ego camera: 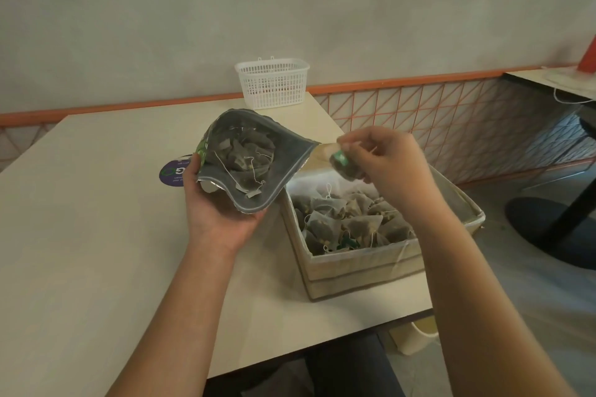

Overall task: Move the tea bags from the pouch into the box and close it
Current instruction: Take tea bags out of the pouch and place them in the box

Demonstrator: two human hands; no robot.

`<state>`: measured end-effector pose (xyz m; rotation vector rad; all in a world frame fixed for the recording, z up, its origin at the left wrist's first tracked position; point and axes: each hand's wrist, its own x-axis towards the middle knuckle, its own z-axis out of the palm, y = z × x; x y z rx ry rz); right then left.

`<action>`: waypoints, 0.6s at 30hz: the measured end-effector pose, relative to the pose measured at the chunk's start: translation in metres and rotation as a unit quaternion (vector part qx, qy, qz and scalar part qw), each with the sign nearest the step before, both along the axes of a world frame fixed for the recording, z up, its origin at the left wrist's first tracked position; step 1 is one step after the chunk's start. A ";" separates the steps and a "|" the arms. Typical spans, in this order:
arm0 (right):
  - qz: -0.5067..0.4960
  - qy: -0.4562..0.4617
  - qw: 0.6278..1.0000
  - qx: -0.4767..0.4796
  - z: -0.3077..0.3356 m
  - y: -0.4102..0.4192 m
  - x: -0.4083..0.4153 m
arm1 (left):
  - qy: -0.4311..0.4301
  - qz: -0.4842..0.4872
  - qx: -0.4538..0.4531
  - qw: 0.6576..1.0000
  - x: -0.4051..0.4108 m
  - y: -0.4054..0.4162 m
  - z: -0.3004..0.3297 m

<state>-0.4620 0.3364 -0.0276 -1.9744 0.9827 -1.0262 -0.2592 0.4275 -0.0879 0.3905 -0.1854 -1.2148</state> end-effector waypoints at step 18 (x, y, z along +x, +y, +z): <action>0.059 0.251 0.966 -0.016 -0.019 0.005 0.001 | -0.001 -0.002 -0.001 1.000 -0.002 0.002 -0.001</action>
